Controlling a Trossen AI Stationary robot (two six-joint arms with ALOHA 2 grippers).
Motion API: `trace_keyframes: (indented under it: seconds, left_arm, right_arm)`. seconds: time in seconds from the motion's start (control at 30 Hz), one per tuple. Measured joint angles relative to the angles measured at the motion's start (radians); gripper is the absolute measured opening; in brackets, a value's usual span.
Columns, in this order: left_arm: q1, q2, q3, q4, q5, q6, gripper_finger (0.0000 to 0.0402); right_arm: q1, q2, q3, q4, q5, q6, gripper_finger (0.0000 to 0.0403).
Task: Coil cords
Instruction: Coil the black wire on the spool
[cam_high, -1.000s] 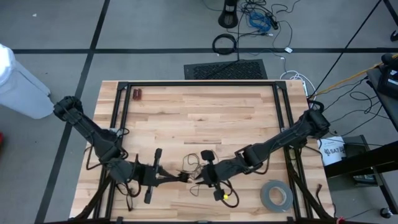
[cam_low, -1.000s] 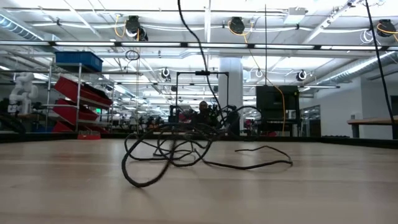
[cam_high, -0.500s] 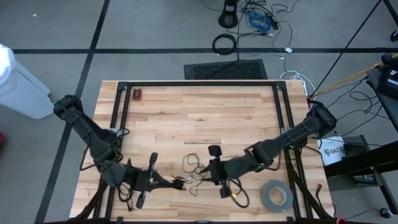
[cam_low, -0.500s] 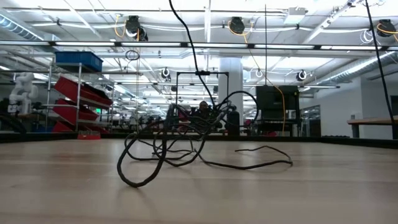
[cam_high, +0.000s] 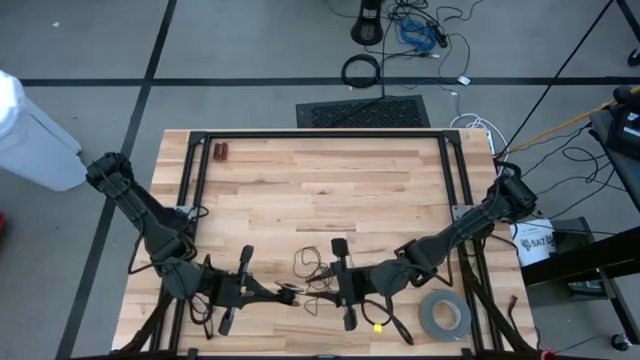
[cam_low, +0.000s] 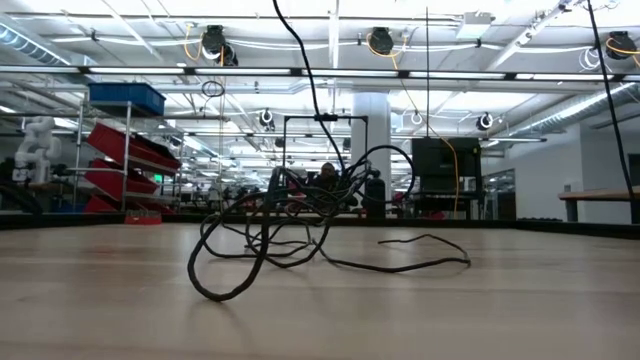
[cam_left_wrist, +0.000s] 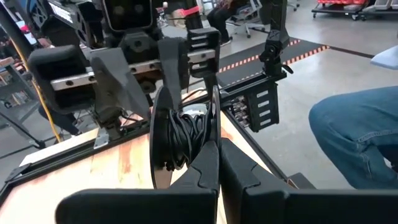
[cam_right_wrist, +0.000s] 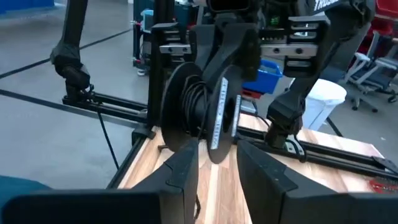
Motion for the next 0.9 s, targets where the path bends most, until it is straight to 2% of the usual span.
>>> trace_keyframes:
  seconds: [0.13,0.9]
  left_arm:
    - [0.0,0.0,0.0,0.0,0.0,0.0,0.0]
    - [0.0,0.001,0.001,0.0,0.001,0.0,0.0]
  right_arm:
    - [0.0,-0.001,0.0,0.004,0.046,-0.005,0.0098]
    - [0.0,0.009,0.0,0.035,0.009,0.011,0.0098]
